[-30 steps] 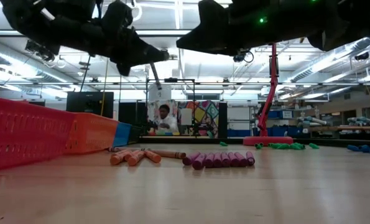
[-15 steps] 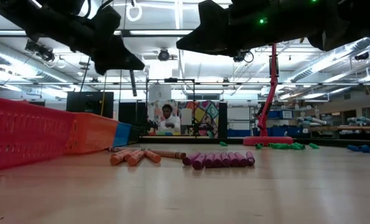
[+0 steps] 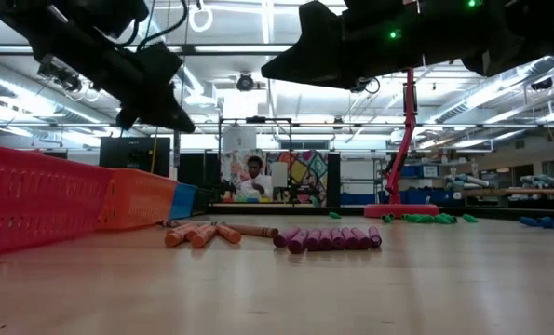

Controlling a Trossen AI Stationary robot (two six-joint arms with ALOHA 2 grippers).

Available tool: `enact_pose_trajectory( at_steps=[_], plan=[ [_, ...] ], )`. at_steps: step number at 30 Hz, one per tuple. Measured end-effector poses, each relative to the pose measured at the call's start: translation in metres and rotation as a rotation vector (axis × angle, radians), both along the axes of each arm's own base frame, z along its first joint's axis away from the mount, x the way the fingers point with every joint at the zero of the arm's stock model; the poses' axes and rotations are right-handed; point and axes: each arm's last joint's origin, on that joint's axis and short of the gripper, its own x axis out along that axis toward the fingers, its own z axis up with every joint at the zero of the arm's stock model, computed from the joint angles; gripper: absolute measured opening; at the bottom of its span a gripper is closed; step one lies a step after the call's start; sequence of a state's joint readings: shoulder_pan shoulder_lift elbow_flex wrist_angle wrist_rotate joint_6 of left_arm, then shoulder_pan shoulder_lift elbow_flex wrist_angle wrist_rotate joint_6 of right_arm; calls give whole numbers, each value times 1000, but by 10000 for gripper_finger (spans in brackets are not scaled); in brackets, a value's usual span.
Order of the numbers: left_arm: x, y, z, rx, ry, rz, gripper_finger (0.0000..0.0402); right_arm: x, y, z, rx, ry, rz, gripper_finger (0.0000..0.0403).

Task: Sort crayons
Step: Put the black crayon into the blue bin

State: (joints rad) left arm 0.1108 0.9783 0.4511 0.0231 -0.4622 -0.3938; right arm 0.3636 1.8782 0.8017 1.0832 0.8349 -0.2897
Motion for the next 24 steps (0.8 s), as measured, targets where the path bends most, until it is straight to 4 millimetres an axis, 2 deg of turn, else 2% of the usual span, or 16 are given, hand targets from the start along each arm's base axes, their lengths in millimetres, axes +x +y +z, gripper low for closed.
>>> enact_pose_trajectory(
  at_steps=[15, 24],
  plan=[
    [-19, 15, -21, -183, 159, 214, 34, 2, -4, 0, 4, -1, 3, 181],
    [-22, 15, -25, -237, 182, 222, 37, 3, -9, -4, 36, 17, 1, 181]
  ],
)
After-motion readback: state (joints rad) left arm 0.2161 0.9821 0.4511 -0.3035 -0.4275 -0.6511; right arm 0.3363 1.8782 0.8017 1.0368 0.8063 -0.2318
